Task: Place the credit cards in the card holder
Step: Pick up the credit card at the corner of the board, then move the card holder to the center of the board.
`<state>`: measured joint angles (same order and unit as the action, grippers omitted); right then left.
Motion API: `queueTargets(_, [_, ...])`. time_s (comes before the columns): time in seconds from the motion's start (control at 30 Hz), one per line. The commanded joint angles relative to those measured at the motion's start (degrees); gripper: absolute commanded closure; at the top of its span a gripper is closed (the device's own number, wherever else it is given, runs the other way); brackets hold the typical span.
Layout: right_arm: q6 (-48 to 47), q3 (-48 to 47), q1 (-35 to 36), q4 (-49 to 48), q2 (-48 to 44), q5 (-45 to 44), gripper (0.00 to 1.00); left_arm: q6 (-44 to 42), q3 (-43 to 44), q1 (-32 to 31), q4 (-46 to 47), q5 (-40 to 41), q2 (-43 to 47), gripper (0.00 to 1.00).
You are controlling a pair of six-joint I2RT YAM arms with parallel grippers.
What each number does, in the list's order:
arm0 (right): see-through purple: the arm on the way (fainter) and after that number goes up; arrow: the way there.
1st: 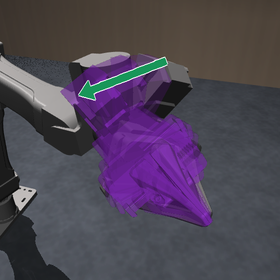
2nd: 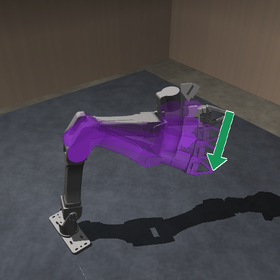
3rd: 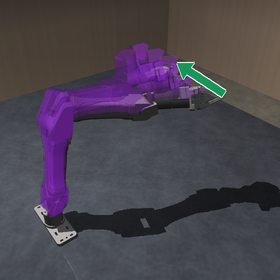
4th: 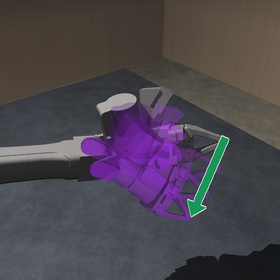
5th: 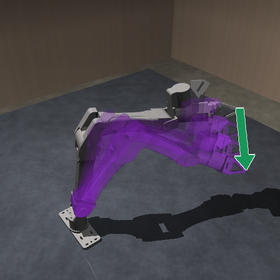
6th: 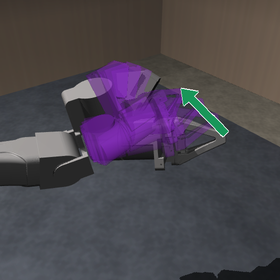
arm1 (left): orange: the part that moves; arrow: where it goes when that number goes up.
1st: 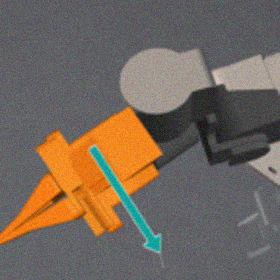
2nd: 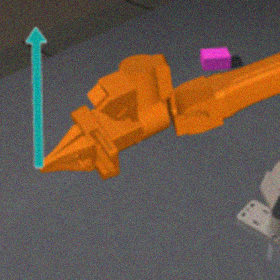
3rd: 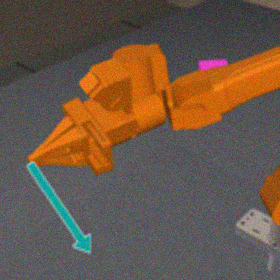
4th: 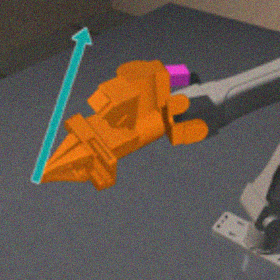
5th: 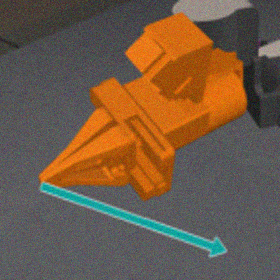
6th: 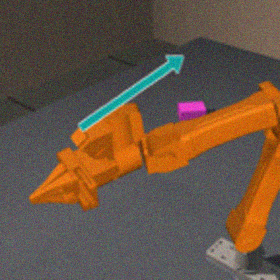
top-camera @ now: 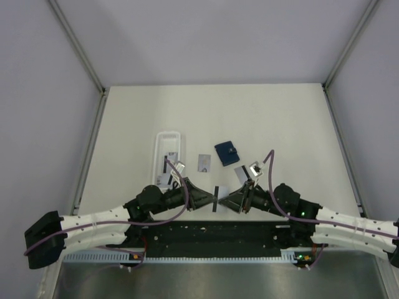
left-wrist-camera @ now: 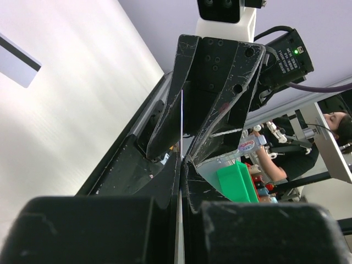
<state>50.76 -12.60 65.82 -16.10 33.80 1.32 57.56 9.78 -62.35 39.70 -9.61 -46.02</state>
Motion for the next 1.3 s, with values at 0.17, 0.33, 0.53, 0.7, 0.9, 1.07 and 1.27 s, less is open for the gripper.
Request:
queueTargets(0.17, [0.0, -0.8, -0.7, 1.8, -4.6, -2.8, 0.64, 0.3, 0.7, -0.1, 4.5, -0.5, 0.8, 1.00])
queueTargets(0.33, [0.0, -1.0, -0.7, 1.5, -3.9, -2.2, 0.66, 0.3, 0.8, -0.2, 4.5, -0.5, 0.7, 1.00])
queueTargets(0.53, [0.0, -1.4, -0.6, -0.2, -1.3, -1.6, 0.87, 0.2, 0.7, -0.1, 4.3, 0.1, 0.8, 1.00])
queueTargets(0.7, [-0.1, -1.9, -0.7, 0.5, -0.4, -0.6, 1.00, 0.0, 1.0, 0.4, 2.3, 1.6, 0.8, 0.83])
queueTargets(0.9, [-1.1, -6.4, -0.6, 18.0, -4.7, -12.7, 1.00, -3.1, 3.6, 5.5, -8.5, 4.6, 4.7, 0.17])
queueTargets(1.07, [-1.1, -12.5, -0.8, 37.3, -8.2, -28.6, 1.00, -8.5, 9.5, 11.4, -21.0, 13.2, 4.9, 0.01])
queueTargets(1.27, [-0.8, -15.9, -0.8, 45.5, -11.6, -32.8, 1.00, -19.6, 28.4, 16.1, -33.6, 17.0, -16.6, 0.02])
